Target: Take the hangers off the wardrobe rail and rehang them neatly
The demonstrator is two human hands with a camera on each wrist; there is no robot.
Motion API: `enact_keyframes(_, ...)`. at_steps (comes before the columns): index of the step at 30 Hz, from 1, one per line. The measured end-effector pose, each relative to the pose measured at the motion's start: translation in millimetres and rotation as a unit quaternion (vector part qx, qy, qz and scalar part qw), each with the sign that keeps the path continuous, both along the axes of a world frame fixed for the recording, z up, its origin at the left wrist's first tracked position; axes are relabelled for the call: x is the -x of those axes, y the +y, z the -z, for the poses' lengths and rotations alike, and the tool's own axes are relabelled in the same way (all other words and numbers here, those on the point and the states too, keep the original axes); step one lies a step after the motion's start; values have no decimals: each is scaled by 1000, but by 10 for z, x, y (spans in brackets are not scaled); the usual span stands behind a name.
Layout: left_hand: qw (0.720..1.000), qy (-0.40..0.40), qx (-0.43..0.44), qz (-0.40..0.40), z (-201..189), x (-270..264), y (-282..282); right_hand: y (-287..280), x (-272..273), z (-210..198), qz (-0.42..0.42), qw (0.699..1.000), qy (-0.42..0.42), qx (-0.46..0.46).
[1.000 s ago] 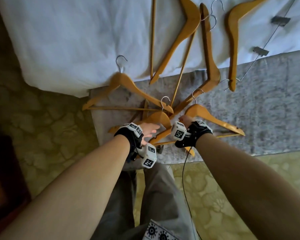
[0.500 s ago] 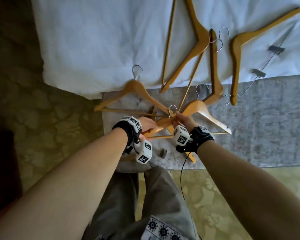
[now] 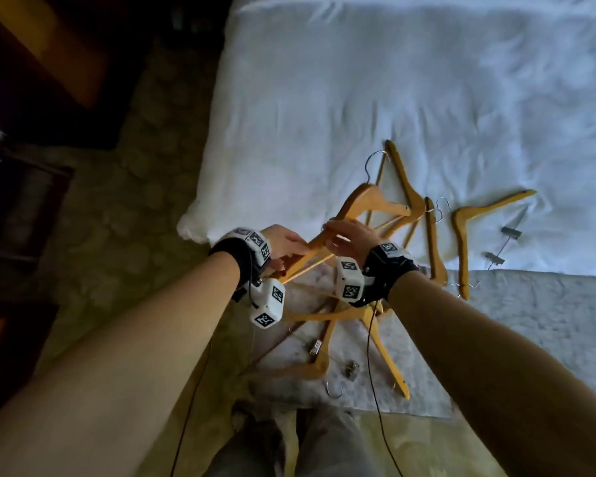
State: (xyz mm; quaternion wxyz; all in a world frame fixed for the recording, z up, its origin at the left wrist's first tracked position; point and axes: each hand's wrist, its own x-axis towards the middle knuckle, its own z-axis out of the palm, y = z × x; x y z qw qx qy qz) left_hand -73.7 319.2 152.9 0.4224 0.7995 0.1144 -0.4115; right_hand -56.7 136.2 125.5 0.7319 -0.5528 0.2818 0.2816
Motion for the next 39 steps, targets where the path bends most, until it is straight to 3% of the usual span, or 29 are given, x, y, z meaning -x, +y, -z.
enact_keyframes(3, 995, -30, 51, -74, -506, 178, 452, 562, 36, -582, -84, 994, -71, 12)
enact_keyframes(9, 980, -116, 80, -142, -1460, 695, 1476, 1764, 297, -1629, -205, 964, -169, -18)
enact_keyframes(16, 944, -210, 98, -232, -2390, 1610, 2672, 3177, 867, -2708, -408, 859, -306, 40)
enact_keyframes(22, 890, -311, 57, -328, -3033, 2378, 3599, 4337, 1375, -3361, -471, 792, -381, 70)
enact_keyframes(29, 799, -371, 75, -467, -3619, 3157, 4441, 5295, 2087, -4017, -533, 724, -437, 44)
enact_keyframes(34, 712, -407, 76, -568, -3938, 3623, 4940, 5955, 2449, -4352, -565, 689, -455, 6)
enact_keyframes(39, 606, -454, 94, -646, -4183, 3900, 5424, 6530, 2627, -4550, -634, 632, -444, 14)
